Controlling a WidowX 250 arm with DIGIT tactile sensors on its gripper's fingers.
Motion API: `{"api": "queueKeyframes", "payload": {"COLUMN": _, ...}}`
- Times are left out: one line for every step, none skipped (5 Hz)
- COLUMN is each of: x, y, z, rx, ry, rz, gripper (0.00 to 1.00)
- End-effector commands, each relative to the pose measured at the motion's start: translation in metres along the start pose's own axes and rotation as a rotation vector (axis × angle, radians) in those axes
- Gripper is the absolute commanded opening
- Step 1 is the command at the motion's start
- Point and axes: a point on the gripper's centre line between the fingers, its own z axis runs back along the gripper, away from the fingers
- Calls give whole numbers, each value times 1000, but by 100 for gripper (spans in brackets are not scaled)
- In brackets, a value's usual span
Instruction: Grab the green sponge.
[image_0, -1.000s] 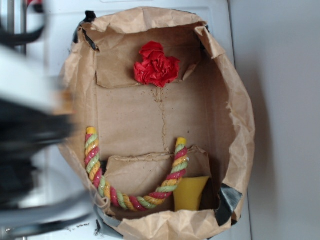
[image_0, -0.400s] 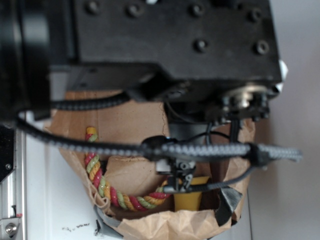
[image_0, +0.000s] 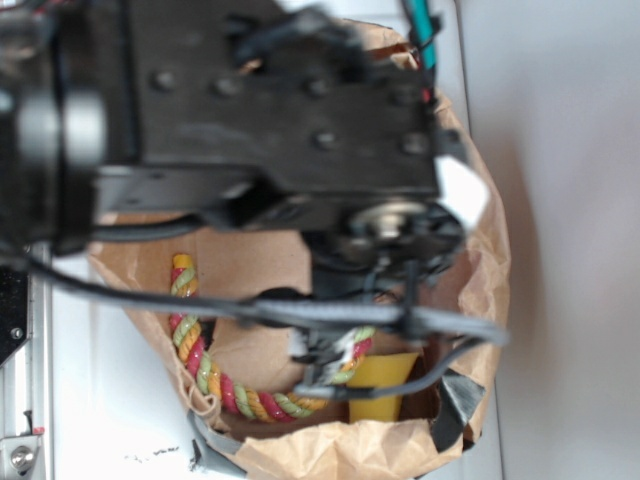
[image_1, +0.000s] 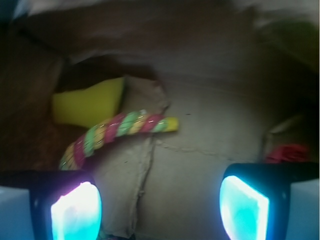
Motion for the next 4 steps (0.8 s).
{"api": "queueKeyframes", "payload": {"x": 11, "y": -2, "z": 0, "rx": 12, "ry": -96, "rz": -80, "gripper": 100}}
{"api": "queueKeyframes", "payload": {"x": 16, "y": -10, "z": -12, "rx": -4, "ry": -83, "rz": -102, "gripper": 100}}
{"api": "queueKeyframes", "payload": {"x": 23, "y": -19, "z": -24, "rx": -32, "ry": -73, "rz": -126, "gripper": 100}}
{"api": "queueKeyframes", "payload": {"x": 31, "y": -37, "z": -40, "rx": -80, "ry": -44, "rz": -162, "gripper": 100}}
